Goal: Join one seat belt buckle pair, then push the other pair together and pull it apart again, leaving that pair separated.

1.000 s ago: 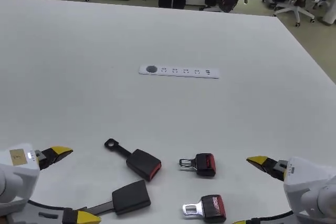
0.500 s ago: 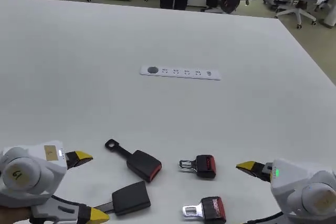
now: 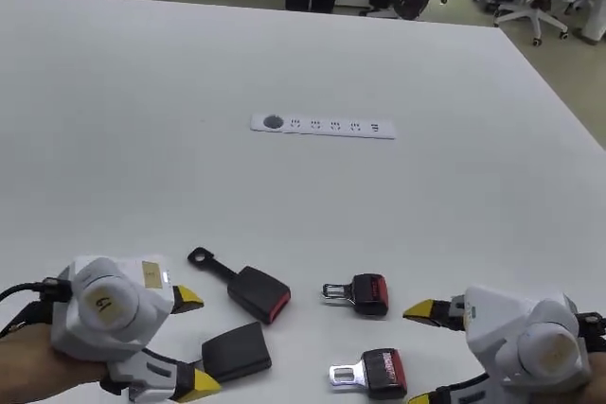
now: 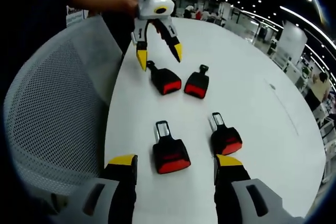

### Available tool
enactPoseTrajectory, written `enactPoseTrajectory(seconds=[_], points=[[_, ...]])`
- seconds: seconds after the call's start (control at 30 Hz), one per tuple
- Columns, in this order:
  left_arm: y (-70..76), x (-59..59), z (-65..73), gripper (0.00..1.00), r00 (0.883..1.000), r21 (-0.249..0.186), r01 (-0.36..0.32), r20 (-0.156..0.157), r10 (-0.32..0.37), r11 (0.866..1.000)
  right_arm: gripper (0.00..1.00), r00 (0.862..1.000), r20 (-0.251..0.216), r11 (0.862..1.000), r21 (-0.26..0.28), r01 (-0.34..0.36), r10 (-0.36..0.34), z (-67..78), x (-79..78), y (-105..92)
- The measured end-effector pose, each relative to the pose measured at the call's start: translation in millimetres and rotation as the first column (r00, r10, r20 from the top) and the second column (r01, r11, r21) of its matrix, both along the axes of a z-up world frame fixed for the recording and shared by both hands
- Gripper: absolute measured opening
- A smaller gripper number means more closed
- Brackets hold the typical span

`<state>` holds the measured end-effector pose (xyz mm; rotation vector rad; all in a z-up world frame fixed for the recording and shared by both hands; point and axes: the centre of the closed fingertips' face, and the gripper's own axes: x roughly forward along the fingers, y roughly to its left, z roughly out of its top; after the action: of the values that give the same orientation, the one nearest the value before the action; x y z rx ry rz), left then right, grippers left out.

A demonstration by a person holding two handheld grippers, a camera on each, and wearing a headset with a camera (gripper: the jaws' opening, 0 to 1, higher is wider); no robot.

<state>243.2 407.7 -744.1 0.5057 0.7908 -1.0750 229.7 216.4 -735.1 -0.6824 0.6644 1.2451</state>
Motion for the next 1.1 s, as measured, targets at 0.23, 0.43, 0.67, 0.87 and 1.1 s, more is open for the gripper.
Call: enactPoseTrajectory(seconds=[0.23, 0.43, 0.67, 0.87, 1.1], points=[[-2.7, -0.3, -8.6, 0.53, 0.999, 0.051, 0.032, -0.029, -0.030, 0.998, 0.50, 0.999, -0.013, 0.998, -0.039, -0.044, 0.043, -10.3, -2.1, 3.4], [-4.7, -2.1, -19.9, 0.50, 0.997, 0.068, 0.053, -0.053, -0.049, 0.996, 0.46, 0.998, -0.018, 0.997, -0.057, -0.061, 0.060, -18.1, 1.7, 2.9], [-4.6, -3.1, -28.1, 0.42, 0.994, 0.087, 0.083, -0.074, -0.077, 0.993, 0.44, 0.995, -0.034, 0.993, -0.076, -0.095, 0.092, -26.9, -0.4, 4.7], [-2.8, -5.3, -34.0, 0.38, 0.989, 0.107, 0.128, -0.082, -0.119, 0.986, 0.40, 0.994, -0.040, 0.990, -0.090, -0.104, 0.101, -31.8, -1.3, 4.4], [-3.8, -6.2, -33.2, 0.35, 0.984, 0.112, 0.164, -0.086, -0.155, 0.980, 0.35, 0.994, -0.046, 0.990, -0.095, -0.107, 0.103, -36.3, -1.1, 4.0]])
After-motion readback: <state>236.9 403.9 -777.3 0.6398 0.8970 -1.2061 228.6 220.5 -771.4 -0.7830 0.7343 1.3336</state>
